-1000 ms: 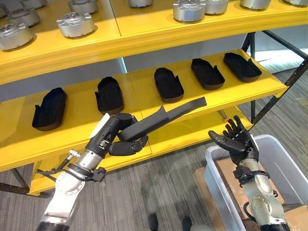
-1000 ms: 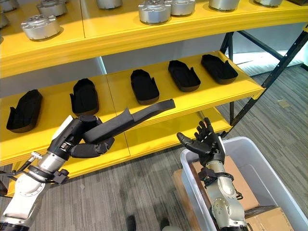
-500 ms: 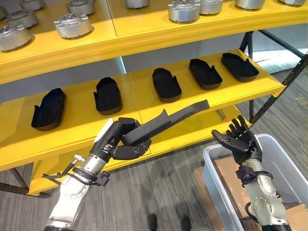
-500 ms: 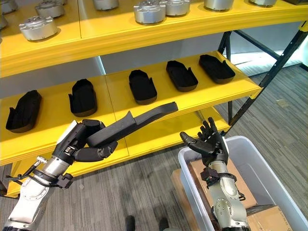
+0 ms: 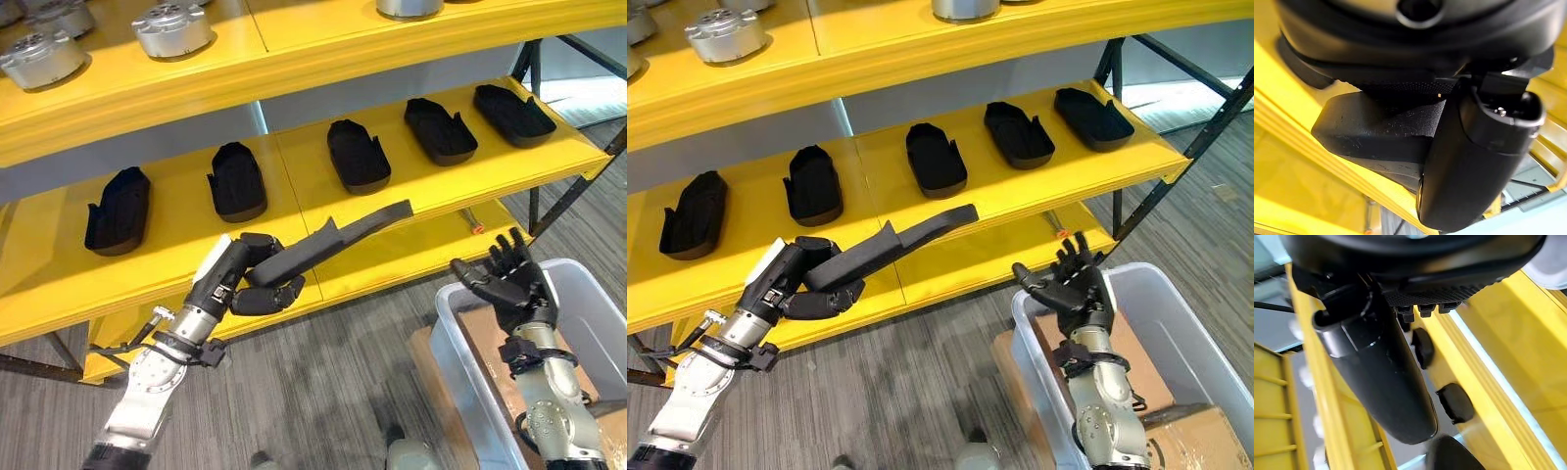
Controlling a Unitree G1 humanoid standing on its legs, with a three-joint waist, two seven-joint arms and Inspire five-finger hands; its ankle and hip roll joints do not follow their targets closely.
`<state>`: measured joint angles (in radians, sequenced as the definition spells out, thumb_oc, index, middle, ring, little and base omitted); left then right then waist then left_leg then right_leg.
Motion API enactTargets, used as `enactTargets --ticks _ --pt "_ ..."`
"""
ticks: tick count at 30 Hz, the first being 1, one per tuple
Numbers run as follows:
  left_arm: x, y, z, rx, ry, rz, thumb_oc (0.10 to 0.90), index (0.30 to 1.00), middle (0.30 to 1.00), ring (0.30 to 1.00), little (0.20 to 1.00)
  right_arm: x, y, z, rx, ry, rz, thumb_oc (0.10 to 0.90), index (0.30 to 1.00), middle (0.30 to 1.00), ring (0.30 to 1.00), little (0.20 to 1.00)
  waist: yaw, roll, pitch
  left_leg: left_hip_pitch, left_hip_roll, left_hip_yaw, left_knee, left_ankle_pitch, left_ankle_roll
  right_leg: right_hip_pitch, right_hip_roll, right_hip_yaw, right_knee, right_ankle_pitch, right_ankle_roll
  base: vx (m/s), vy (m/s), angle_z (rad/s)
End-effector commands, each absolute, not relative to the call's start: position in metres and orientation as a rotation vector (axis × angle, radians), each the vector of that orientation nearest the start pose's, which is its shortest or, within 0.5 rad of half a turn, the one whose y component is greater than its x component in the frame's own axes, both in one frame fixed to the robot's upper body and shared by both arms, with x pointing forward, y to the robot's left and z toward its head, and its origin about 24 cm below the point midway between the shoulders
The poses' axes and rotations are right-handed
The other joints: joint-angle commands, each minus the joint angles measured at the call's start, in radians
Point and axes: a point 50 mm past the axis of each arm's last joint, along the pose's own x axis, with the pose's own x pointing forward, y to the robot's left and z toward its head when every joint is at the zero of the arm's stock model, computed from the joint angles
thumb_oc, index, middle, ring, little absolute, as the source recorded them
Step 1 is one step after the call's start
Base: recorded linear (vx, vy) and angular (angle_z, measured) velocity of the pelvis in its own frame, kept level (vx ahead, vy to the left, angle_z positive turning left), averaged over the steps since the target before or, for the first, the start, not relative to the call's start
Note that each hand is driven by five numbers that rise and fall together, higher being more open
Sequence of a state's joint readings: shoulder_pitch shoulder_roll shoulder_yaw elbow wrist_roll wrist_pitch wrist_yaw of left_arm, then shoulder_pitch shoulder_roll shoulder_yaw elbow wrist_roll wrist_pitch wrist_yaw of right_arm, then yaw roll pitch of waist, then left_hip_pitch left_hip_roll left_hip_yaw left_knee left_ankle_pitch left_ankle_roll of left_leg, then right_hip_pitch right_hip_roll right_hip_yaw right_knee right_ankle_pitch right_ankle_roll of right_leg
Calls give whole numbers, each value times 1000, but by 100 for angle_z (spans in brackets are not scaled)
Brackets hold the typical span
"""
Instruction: Move parts from the plastic box to the shelf.
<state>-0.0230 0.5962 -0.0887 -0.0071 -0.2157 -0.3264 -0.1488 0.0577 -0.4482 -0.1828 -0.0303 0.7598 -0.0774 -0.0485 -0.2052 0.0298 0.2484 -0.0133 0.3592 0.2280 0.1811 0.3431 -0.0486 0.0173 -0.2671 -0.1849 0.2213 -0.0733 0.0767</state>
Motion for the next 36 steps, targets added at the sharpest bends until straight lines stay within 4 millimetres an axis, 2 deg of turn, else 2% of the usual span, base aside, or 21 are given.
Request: enactTargets --ticks 1,2,5,6,9,10,14,16,17,18,20,25,27,30,31,33,36 --pt "246 219 170 366 -692 -155 400 300 300 300 300 254 -262 130 277 -366 -42 900 1000 1000 1000 1000 2 14 -101 60 76 31 -82 -49 -103 -71 140 -16 133 -133 -78 -28 404 30" --pt "247 219 171 363 -694 -146 400 300 300 300 300 254 -262 131 269 -362 -38 900 1000 1000 1000 1000 0 21 -98 59 85 33 -83 -32 -108 -80 129 -15 157 -143 -78 -24 452 38" --pt "248 218 172 352 -696 -141 400 300 300 300 300 256 -263 132 269 -358 -38 900 1000 1000 1000 1000 -4 35 -96 74 86 53 -101 -56 -109 -92 104 -27 208 -163 -69 11 399 58" --pt "245 218 172 347 -695 -155 400 300 300 300 300 256 -263 132 281 -361 -58 900 1000 1000 1000 1000 6 50 -89 73 63 66 -101 -87 -107 -86 75 -36 223 -169 -61 66 505 58" --pt "243 217 175 329 -715 -158 400 300 300 300 300 256 -265 130 277 -354 -90 900 1000 1000 1000 1000 15 58 -85 66 10 52 -86 -139 -94 -49 47 -30 165 -128 -31 95 466 43" --pt "241 218 175 340 -717 -161 400 300 300 300 300 256 -265 128 271 -351 -103 900 1000 1000 1000 1000 18 64 -85 82 -27 50 -105 -170 -88 -29 31 -15 110 -90 -6 126 395 35" --pt "237 223 174 369 -709 -153 400 300 300 300 300 256 -265 127 276 -346 -108 900 1000 1000 1000 1000 36 65 -92 122 -69 69 -158 -232 -88 9 -15 -35 15 -21 50 92 200 19" --pt "233 229 176 388 -714 -141 400 300 300 300 300 257 -261 126 284 -331 -99 900 1000 1000 1000 1000 55 49 -97 142 -82 90 -177 -268 -85 33 -39 -58 -40 22 75 76 22 6" --pt "232 230 177 392 -719 -134 400 300 300 300 300 257 -259 125 285 -325 -97 900 1000 1000 1000 1000 60 43 -99 145 -84 94 -178 -274 -84 38 -44 -64 -53 32 81 87 -59 6" --pt "226 235 181 429 -764 -109 400 300 300 300 300 258 -254 121 300 -305 -102 900 1000 1000 1000 1000 82 23 -104 149 -88 106 -179 -287 -81 58 -59 -87 -105 70 100 69 -85 0" --pt "221 236 186 473 -818 -86 400 300 300 300 300 258 -251 120 309 -296 -102 900 1000 1000 1000 1000 96 9 -107 146 -85 112 -177 -291 -81 70 -62 -98 -139 91 110 49 -92 -2" --pt "218 242 191 496 -844 -57 400 300 300 300 300 259 -249 118 316 -276 -95 900 1000 1000 1000 1000 119 -16 -112 132 -80 108 -166 -295 -84 86 -51 -108 -173 103 116 49 -29 -1" --pt "216 249 193 487 -864 9 400 300 300 300 300 263 -252 119 261 -262 -81 900 1000 1000 1000 1000 139 -35 -109 109 -94 74 -131 -314 -77 89 -34 -88 -173 95 109 97 237 -1" --pt "217 248 194 465 -865 -2 400 300 300 300 300 264 -256 123 246 -268 -90 900 1000 1000 1000 1000 148 -46 -105 93 -102 58 -108 -327 -71 89 -37 -81 -170 96 112 37 214 -3" --pt "219 244 195 463 -874 -41 400 300 300 300 300 263 -259 126 255 -280 -113 900 1000 1000 1000 1000 151 -57 -102 78 -114 59 -87 -340 -61 92 -54 -80 -174 111 119 5 241 -3" --pt "223 237 197 468 -884 -82 400 300 300 300 300 261 -259 125 280 -284 -126 900 1000 1000 1000 1000 149 -65 -101 77 -128 76 -87 -344 -51 89 -84 -85 -190 158 128 12 289 5" --pt "227 227 197 464 -878 -136 400 300 300 300 300 261 -251 119 323 -282 -110 900 1000 1000 1000 1000 148 -72 -97 104 -148 137 -122 -342 -42 58 -136 -137 -222 305 156 1 240 5"
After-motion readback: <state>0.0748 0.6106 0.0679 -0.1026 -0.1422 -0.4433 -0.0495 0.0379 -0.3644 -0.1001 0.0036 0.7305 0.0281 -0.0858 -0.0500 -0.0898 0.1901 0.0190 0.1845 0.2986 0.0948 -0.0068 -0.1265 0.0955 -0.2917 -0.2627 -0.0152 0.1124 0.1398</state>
